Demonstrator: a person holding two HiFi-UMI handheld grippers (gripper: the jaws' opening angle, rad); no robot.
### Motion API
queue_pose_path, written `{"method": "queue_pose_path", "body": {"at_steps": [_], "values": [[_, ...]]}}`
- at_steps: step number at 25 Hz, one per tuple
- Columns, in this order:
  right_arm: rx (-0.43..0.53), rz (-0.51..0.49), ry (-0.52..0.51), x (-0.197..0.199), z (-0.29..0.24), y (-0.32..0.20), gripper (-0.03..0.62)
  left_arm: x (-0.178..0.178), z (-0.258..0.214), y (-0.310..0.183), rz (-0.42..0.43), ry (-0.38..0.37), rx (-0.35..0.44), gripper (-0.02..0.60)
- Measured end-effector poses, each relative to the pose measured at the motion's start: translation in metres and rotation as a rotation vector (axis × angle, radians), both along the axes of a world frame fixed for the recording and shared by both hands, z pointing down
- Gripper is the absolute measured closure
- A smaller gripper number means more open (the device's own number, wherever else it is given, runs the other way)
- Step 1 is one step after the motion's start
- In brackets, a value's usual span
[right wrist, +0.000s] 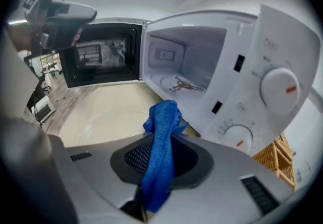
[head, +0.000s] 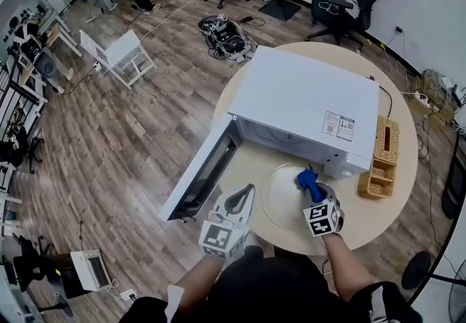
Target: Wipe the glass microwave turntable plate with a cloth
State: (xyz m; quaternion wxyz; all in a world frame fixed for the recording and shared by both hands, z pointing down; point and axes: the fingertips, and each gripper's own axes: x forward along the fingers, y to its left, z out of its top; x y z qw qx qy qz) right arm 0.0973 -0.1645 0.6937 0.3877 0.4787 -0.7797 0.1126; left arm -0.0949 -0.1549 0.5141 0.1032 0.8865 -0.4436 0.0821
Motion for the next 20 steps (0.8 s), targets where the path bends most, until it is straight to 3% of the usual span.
{"method": "queue_pose_path", "body": {"at_steps": [5, 10, 20], "values": [[-0.05, -0.138, -0.128, -0.064, -0.012, 0.022, 0.525, -0.004, 0.0, 0.0, -0.004, -0.007, -0.002, 0.575], [-0.099, -0.282, -0.164, -0.115, -0.008, 0.053, 0.525, -0.012, -0.004, -0.004, -0.028, -0.006, 0.018, 0.575], [-0.211, -0.317, -0.154, -0.13, 0.027, 0.091, 0.525, -0.021, -0.009, -0.001, -0.055, 0.01, 0.021, 0.575]]}}
